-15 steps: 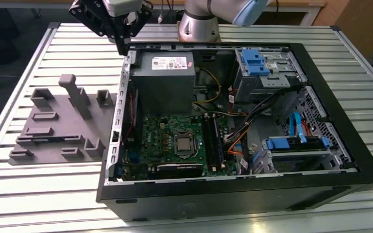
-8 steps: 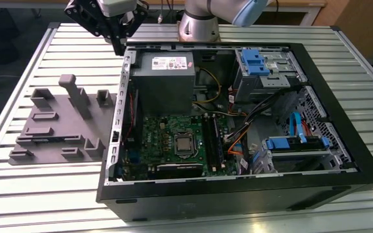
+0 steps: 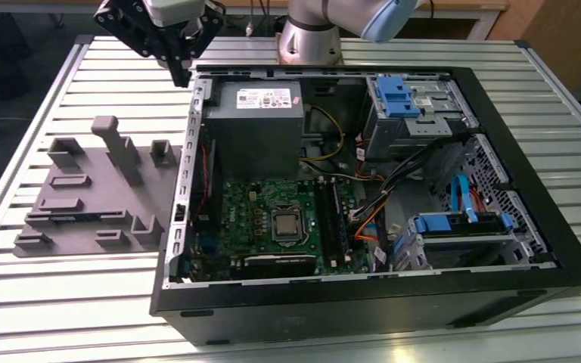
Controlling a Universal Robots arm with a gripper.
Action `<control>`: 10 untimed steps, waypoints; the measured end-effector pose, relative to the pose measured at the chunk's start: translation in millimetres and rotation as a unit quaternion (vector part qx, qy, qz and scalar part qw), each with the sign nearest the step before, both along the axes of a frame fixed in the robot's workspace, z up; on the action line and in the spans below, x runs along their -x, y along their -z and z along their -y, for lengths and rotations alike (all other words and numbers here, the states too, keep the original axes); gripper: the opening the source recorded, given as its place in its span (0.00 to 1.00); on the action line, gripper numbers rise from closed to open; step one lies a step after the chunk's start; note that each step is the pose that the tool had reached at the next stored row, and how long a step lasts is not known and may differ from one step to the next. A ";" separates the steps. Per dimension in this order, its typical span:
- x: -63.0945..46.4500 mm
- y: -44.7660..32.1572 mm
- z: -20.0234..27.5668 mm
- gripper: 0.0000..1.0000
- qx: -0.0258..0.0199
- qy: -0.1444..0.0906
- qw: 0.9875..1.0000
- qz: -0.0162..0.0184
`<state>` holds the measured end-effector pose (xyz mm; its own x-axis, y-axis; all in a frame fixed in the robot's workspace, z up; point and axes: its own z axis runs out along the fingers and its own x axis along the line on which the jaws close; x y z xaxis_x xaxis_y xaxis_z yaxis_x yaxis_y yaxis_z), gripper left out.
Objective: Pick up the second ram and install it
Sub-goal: 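Reach for the second ram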
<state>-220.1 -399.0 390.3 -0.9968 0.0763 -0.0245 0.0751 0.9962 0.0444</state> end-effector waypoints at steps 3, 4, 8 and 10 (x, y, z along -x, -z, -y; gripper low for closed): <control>2.2 0.1 0.0 0.11 0.000 0.000 1.000 0.000; 3.1 0.1 0.0 0.11 0.000 0.000 1.000 0.000; 6.8 0.2 0.0 0.11 0.000 0.000 1.000 0.000; 8.3 0.3 0.0 0.11 0.000 0.000 1.000 0.000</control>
<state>-228.4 -399.0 390.0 -0.9968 0.0763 -0.0245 0.0751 0.9962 0.0443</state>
